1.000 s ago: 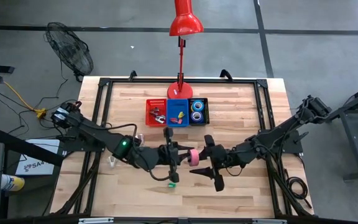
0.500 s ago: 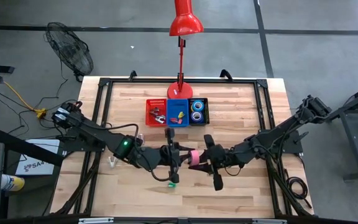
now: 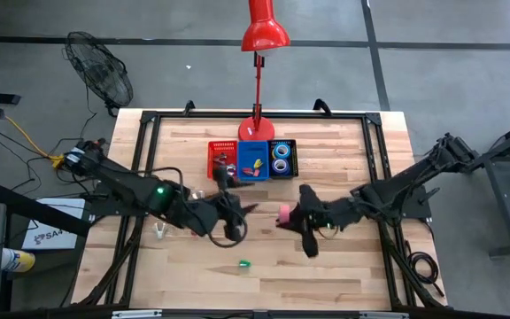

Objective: Pick and place Stapler, Stapler remover, tape
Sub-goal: Put the pink tape into the black basket

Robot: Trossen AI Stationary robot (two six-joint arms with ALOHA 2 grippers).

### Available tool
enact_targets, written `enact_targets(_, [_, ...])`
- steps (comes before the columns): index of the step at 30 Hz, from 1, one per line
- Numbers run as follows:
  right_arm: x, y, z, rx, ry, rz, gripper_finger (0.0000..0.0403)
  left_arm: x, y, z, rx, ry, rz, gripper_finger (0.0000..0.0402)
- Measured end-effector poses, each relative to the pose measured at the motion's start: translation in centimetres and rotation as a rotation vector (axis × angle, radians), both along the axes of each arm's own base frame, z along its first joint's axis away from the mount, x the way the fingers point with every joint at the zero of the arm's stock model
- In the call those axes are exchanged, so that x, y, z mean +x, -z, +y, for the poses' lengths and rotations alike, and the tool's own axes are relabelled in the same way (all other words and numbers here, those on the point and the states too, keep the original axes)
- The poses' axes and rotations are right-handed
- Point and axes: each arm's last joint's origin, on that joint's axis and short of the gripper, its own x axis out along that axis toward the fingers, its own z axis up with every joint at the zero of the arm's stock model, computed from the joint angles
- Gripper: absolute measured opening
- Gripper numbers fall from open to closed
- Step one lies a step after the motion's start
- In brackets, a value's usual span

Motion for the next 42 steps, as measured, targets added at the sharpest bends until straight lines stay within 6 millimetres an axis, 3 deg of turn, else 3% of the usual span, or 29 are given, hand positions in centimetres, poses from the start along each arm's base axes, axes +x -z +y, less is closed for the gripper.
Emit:
enact_targets(6, [0.9, 1.2, -4.4, 0.065, 0.083, 0.163, 0.0034, -3.5, -0.5, 1.9, 0.003, -0.103, 0.109, 0.0256])
enact_targets(13, [2.3, 1.8, -11.7, 0.23, 0.208, 0.23, 0.0034, -5.9, 0.8, 3.2, 0.101, -0.18, 0.308, 0.0257])
enact_targets(18, [1.9, 2.5, -16.9, 0.348, 0.299, 0.29, 0.0034, -7.1, 1.6, 3.8, 0.139, -0.225, 0.422, 0.0257])
enact_targets(23, [1.2, 4.4, -21.2, 0.435, 0.483, 0.402, 0.0034, -7.8, 1.8, 4.2, 0.205, -0.258, 0.476, 0.0257])
enact_targets(27, [1.6, 6.2, -23.2, 0.521, 0.551, 0.454, 0.0034, -8.0, 1.9, 5.2, 0.245, -0.302, 0.523, 0.0257])
enact_targets(33, [3.5, 9.1, -24.2, 0.616, 0.6, 0.518, 0.0034, -7.7, 3.1, 7.5, 0.28, -0.373, 0.637, 0.0257])
enact_targets(36, [4.8, 9.0, -24.6, 0.597, 0.612, 0.564, 0.0034, -7.5, 3.8, 8.4, 0.297, -0.373, 0.707, 0.0257])
enact_targets(42, [7.4, 6.6, -25.9, 0.449, 0.625, 0.747, 0.0034, -7.4, 4.4, 9.5, 0.329, -0.372, 0.786, 0.0257])
